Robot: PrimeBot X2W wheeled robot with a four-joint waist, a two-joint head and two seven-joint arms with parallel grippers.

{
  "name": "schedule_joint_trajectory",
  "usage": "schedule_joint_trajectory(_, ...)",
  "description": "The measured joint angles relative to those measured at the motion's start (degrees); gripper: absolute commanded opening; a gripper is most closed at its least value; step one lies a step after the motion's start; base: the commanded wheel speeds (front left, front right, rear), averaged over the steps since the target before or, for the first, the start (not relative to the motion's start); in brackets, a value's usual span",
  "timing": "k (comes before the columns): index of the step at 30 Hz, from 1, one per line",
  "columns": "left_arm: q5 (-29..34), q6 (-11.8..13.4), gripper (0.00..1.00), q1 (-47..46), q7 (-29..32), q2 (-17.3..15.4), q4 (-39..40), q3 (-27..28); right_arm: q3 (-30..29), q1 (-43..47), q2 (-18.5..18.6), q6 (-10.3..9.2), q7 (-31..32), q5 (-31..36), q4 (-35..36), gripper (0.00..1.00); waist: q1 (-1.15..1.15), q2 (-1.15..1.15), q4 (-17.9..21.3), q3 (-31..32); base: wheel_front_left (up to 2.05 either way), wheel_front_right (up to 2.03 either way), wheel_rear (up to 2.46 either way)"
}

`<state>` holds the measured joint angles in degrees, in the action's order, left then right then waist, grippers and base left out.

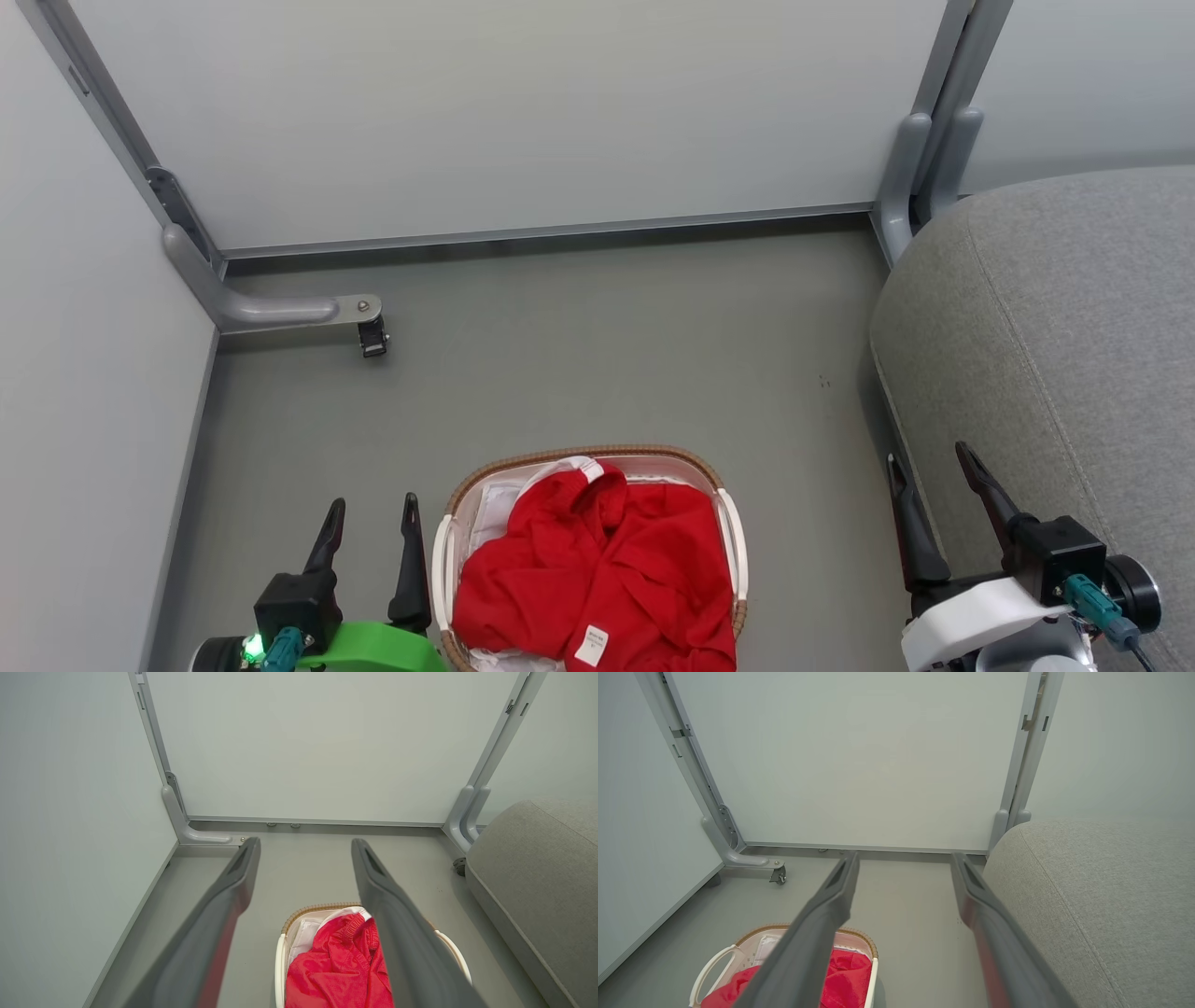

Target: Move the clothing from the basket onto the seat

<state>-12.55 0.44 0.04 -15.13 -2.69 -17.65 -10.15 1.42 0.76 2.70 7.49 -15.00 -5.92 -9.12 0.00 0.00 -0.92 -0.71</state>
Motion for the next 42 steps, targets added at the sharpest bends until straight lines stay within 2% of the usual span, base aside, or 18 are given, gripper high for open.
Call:
schedule_joint_trajectory(13,0.49,-0.19,1.0,-0.25,0.0,-0.08,-0.27,-0.03,-0.59,-0.19,0.01,0.0,0.0,-0.08,0.51,1.0,0.0,0.0,0.08,-1.01,0.0,0.0,0.0)
schedule_joint_trajectory(21,3.78,-1.93,1.0,-8.79,0.0,-1.7,-1.54,-1.49,-1.54,-3.3,0.02,0.0,-0.01,0.09,2.77,1.0,0.0,0.0,0.55,-4.57,0.0,0.0,0.0)
schedule_joint_trajectory(32,8.21,-4.32,1.0,-24.77,1.01,-1.66,-17.06,-7.0,-2.24,-15.86,0.08,0.0,-0.08,-1.2,6.82,1.0,0.0,0.0,3.24,-15.97,0.0,0.0,0.0)
schedule_joint_trajectory(42,11.35,-5.57,1.0,-37.85,3.48,-5.3,-31.5,-9.89,-2.05,-25.88,0.18,0.02,-0.08,-6.1,10.49,1.0,0.01,0.0,8.59,-29.64,0.0,0.0,0.0)
